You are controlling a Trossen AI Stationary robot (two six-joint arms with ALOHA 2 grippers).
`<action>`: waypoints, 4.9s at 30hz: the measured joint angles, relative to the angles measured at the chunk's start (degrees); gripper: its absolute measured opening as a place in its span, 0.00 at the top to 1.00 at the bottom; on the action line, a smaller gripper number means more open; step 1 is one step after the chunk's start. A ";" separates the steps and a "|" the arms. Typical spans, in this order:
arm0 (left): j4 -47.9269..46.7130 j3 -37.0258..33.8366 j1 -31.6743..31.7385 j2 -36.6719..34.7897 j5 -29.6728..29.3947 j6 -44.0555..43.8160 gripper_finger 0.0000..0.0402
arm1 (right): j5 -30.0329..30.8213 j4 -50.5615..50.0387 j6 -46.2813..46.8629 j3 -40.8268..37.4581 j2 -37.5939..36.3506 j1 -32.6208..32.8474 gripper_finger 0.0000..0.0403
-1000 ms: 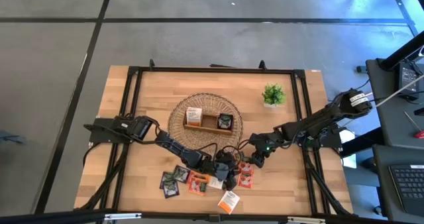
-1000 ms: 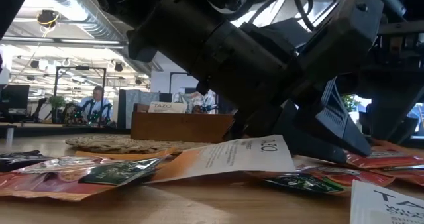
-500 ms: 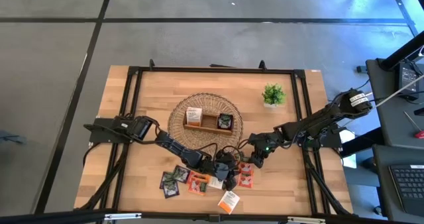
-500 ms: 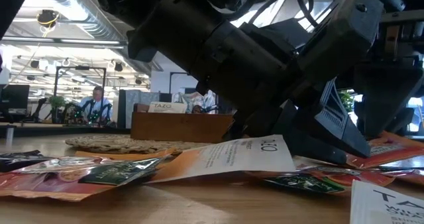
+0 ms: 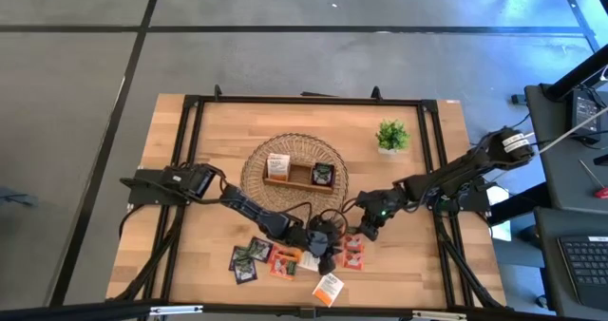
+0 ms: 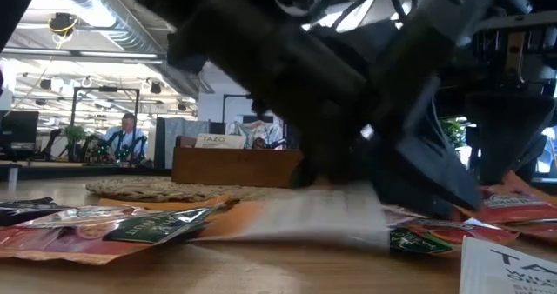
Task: Pick & Place Tea
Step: Put the orange tea bag into the middle section of the wooden organizer
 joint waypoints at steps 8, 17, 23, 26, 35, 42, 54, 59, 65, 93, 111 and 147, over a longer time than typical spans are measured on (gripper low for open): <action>-11.68 0.12 1.77 -14.07 4.31 10.16 0.75 | 2.48 -1.33 -0.39 4.04 -8.34 0.02 0.99; -27.02 0.16 3.80 -36.30 2.06 28.43 0.75 | 18.00 -21.34 -13.96 22.88 -11.67 -4.18 0.99; -37.07 0.24 3.78 -47.24 -0.68 29.83 0.76 | 18.28 -25.98 -25.21 32.15 -7.40 -14.20 1.00; -41.10 0.22 3.74 -50.76 -0.82 29.82 0.75 | 15.30 -25.81 -30.15 34.61 -3.13 -18.85 1.00; -47.17 0.22 3.58 -53.47 -2.28 29.79 0.75 | 6.35 -24.88 -42.07 43.12 13.94 -26.22 0.99; -52.01 0.15 3.58 -53.27 -5.68 28.91 0.75 | 3.39 -29.60 -43.69 51.21 22.74 -28.15 0.99; -52.60 -0.15 3.58 -53.03 -7.16 28.77 0.75 | 8.28 -33.26 -45.12 51.65 24.78 -28.07 0.99; -52.58 -0.15 3.58 -53.03 -7.20 28.62 0.75 | 9.37 -32.55 -45.03 51.65 24.78 -28.06 0.98; -52.58 -0.15 3.58 -53.03 -7.21 28.54 0.75 | 9.11 -32.52 -45.43 51.63 24.78 -27.91 0.94; -41.64 -0.15 3.54 -37.50 -0.96 24.00 0.76 | 7.27 -53.05 -35.62 51.63 10.97 -12.36 0.77; -17.51 -0.13 -0.35 -14.63 -1.63 7.76 0.75 | 5.31 -23.26 -7.51 17.57 -3.42 -0.89 0.77; -12.56 0.00 3.54 -2.67 3.71 6.25 0.75 | 1.81 -6.49 1.49 2.86 2.76 -4.57 0.44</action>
